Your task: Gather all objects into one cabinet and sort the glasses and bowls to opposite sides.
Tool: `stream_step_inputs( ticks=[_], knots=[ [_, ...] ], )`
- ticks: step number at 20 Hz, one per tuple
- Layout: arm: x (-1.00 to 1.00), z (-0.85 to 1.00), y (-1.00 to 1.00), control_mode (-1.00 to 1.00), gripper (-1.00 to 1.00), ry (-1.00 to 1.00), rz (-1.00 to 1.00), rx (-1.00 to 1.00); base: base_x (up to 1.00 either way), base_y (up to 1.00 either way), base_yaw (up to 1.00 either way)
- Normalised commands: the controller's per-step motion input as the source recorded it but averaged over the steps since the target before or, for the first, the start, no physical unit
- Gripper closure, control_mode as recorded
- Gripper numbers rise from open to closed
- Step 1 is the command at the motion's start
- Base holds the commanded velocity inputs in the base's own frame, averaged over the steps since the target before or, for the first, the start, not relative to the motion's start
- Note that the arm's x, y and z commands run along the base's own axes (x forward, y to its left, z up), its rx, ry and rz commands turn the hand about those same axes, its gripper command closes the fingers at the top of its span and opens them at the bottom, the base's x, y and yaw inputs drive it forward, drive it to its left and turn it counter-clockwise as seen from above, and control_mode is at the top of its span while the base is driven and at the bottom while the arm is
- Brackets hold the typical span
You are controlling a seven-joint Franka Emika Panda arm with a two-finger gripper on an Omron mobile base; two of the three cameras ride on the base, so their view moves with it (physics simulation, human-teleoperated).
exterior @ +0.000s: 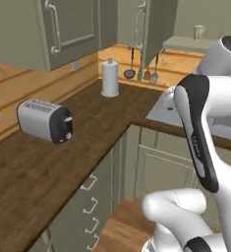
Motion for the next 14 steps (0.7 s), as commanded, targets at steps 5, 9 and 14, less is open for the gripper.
stream_step_inputs(
  ticks=[5,9,14],
  knots=[
    [0.0,0.0,0.0,1.0,-1.0,0.0,0.0,0.0,-0.55,-0.05,0.98],
    [0.0,0.0,0.0,1.0,-1.0,0.0,0.0,0.0,-0.4,0.04,1.0],
    [0.0,0.0,0.0,1.0,-1.0,0.0,0.0,0.0,-0.19,0.22,1.0]
  ],
)
